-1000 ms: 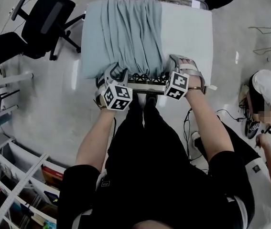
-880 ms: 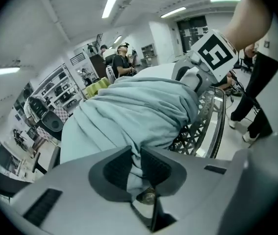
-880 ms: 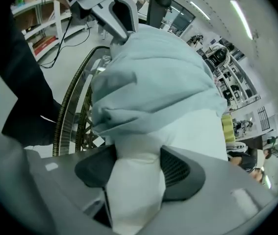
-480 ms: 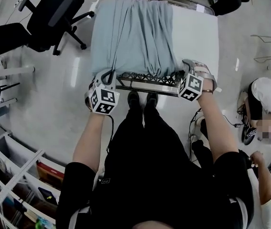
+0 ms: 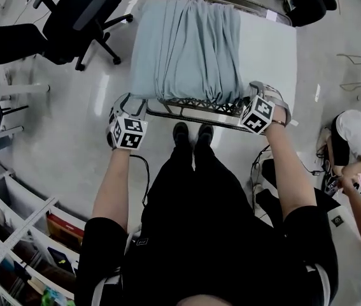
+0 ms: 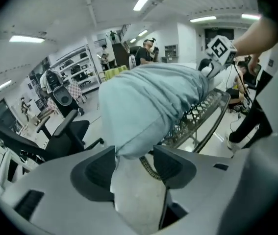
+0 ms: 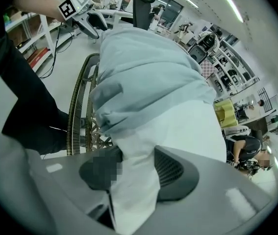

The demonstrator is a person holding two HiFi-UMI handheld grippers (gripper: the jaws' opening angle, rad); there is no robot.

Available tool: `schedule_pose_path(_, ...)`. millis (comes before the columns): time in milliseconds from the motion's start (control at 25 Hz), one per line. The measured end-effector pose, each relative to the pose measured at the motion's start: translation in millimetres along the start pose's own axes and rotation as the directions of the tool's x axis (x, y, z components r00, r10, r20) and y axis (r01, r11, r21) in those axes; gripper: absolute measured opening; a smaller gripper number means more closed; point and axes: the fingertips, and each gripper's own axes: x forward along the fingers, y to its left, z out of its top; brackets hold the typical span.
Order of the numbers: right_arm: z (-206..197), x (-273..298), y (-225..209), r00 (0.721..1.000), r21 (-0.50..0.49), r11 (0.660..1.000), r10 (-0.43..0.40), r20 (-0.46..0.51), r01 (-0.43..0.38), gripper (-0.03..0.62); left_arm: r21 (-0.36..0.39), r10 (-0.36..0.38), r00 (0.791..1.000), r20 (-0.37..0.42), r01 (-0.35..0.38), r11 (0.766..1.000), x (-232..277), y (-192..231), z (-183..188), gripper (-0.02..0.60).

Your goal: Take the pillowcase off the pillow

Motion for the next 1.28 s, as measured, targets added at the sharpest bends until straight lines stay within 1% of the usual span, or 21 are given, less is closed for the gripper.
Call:
schedule_pose_path(80,0.4,-0.3,0.6,1.000,-0.004,1.000,-0.007,-0.014,0.007,0.212,0.063,0.004,0.998,-0.067,0.000,0.998,13.7,2.7,-12.0,0.228)
schedule_pose_path(120,0.8,-0.2,0.5,1.000,-0.006,1.000,-0.010,-0.020,0.010,0.211,0.088,0.011,0.996,-0.084,-0.003,0.996,18.8,5.8,-14.2,0.222)
schedule_pose_path(200,0.2,-0.3,-1.3,0.999,-0.006,1.000,-0.020,-0.036,0.020,0.200,0.125,0.018,0.995,-0.095,-0.006,0.992,25.5,11.9,-12.9,0.120)
schedule_pose_path(280,-3.6,-1.9,-4.2,0.998,0.003,1.000,-0.030,-0.048,0.030,0.183,0.163,0.023,0.994,-0.103,-0.006,0.987,28.0,15.7,-10.6,0.059)
schedule_pose_path(320,-5.5,-3.3,-5.4,0.998,0.013,0.999,-0.032,-0.048,0.032,0.175,0.180,0.030,0.993,-0.110,-0.010,0.984,28.2,18.7,-11.2,0.039)
schedule_pose_path(360,-6.9,-4.7,-6.6,0.998,0.025,0.999,-0.032,-0.045,0.033,0.171,0.183,0.039,0.992,-0.119,-0.016,0.983,27.9,23.6,-13.4,0.021)
schedule_pose_path(440,-9.2,-6.4,-8.9,0.999,0.041,0.999,-0.033,-0.043,0.035,0.163,0.138,0.050,0.990,-0.135,-0.032,0.990,26.1,39.3,-21.0,0.009)
schedule_pose_path(520,-12.2,-8.4,-10.8,0.998,0.052,0.998,-0.034,-0.046,0.037,0.156,0.082,0.060,0.987,-0.146,-0.049,0.995,22.5,58.6,-28.4,0.009)
schedule_pose_path(560,-14.6,-9.8,-12.0,0.998,0.057,0.998,-0.035,-0.049,0.037,0.152,0.074,0.070,0.986,-0.151,-0.059,0.995,20.7,67.9,-30.4,0.009)
schedule_pose_path(720,-30.6,-12.9,-17.0,0.997,0.078,0.996,-0.035,-0.066,0.040,0.144,0.140,0.141,0.975,-0.171,-0.118,0.983,16.6,108.6,-33.8,0.009)
schedule_pose_path(840,-40.0,-15.3,-18.0,0.997,0.103,0.994,-0.029,-0.074,0.037,0.140,0.161,0.187,0.965,-0.186,-0.158,0.974,15.0,143.6,-36.1,0.009)
schedule_pose_path(880,-41.6,-16.5,-17.9,0.997,0.111,0.993,-0.027,-0.072,0.035,0.140,0.156,0.202,0.960,-0.194,-0.173,0.972,14.4,155.1,-36.8,0.009)
schedule_pose_path(960,-42.8,-17.4,-17.7,0.997,0.124,0.992,-0.020,-0.070,0.029,0.137,0.117,0.213,0.956,-0.204,-0.192,0.974,14.9,172.5,-36.4,0.009)
schedule_pose_path(1040,-42.9,-15.1,-17.5,0.997,0.139,0.990,-0.005,-0.081,0.016,0.133,0.077,0.185,0.962,-0.199,-0.173,0.982,18.7,173.0,-33.1,0.011)
schedule_pose_path(1080,-43.0,-13.7,-16.9,0.996,0.144,0.989,0.004,-0.093,0.009,0.133,0.088,0.171,0.966,-0.194,-0.156,0.984,20.1,165.2,-31.5,0.016)
schedule_pose_path(1120,-42.8,-12.7,-16.2,0.994,0.148,0.989,0.012,-0.105,0.003,0.133,0.128,0.158,0.970,-0.187,-0.136,0.982,20.0,152.3,-29.8,0.028)
schedule_pose_path(1160,-42.2,-12.5,-15.7,0.993,0.152,0.988,0.019,-0.113,-0.001,0.133,0.186,0.144,0.975,-0.170,-0.111,0.976,18.3,134.9,-27.2,0.091)
schedule_pose_path(1200,-41.2,-12.9,-15.7,0.993,0.156,0.988,0.022,-0.118,-0.004,0.133,0.251,0.122,0.982,-0.144,-0.083,0.964,15.8,114.7,-23.2,0.156)
schedule_pose_path(1280,-40.4,-13.7,-16.2,0.993,0.161,0.987,0.023,-0.120,-0.003,0.140,0.368,0.066,0.994,-0.085,-0.030,0.929,12.0,73.8,-14.4,0.195)
